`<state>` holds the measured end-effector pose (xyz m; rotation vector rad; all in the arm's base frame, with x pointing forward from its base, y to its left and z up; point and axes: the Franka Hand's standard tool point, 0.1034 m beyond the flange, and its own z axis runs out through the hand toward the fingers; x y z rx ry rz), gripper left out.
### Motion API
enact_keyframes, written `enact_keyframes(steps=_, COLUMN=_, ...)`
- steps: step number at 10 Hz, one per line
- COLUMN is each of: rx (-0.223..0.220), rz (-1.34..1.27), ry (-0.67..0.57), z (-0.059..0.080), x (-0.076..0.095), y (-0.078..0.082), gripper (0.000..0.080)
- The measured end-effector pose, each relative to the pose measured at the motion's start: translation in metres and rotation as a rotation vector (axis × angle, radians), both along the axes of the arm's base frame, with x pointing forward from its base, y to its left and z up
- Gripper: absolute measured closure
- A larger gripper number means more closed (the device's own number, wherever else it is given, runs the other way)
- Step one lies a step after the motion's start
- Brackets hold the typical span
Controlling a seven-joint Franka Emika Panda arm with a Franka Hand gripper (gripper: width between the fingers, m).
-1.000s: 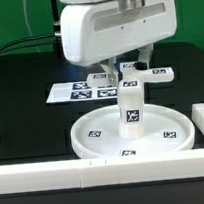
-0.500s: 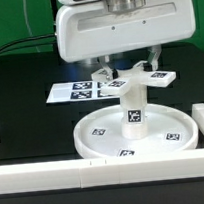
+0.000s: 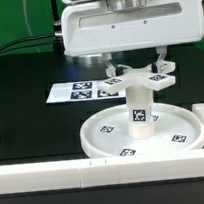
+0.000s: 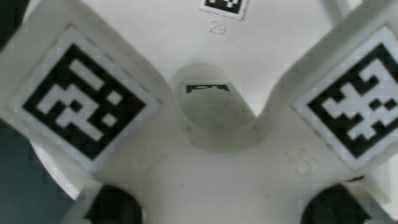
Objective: Assemble round table
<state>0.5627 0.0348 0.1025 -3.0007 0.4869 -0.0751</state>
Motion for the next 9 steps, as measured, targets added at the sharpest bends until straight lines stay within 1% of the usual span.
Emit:
enact_keyframes(steps=1, rx=0.005, rz=-0.070, ry=0.008, z=-0.0001, x=-0.0003, y=0.0001, gripper=0.0357)
enact_keyframes(steps=3, rx=0.030, rz=-0.313, ry=0.023, z=0.0006, x=-0.0033, y=0.0005, gripper=0.0357)
enact_keyframes(steps=4, rx=0.049, rz=-0.442, ry=0.038, z=0.0002, x=-0.0049, y=0.0009, gripper=0.0357)
enact_keyframes(steps=5, rx=0.083, rz=-0.621, ry=0.059, z=-0.0001, x=-0.0053, y=0.0018, gripper=0.0357)
enact_keyframes(steps=6, rx=0.102, rz=-0.741, ry=0.072, z=-0.0003, x=-0.0053, y=0.0025, gripper=0.0357)
enact_keyframes(steps=8, rx=0.121, rz=-0.923, ry=0.087, z=-0.0018, x=-0.0052, y=0.0033, gripper=0.0357)
enact_keyframes(steps=9, rx=0.121, rz=-0.938, ry=0.091, z=-0.0015, x=-0.0050, y=0.0024, gripper=0.0357)
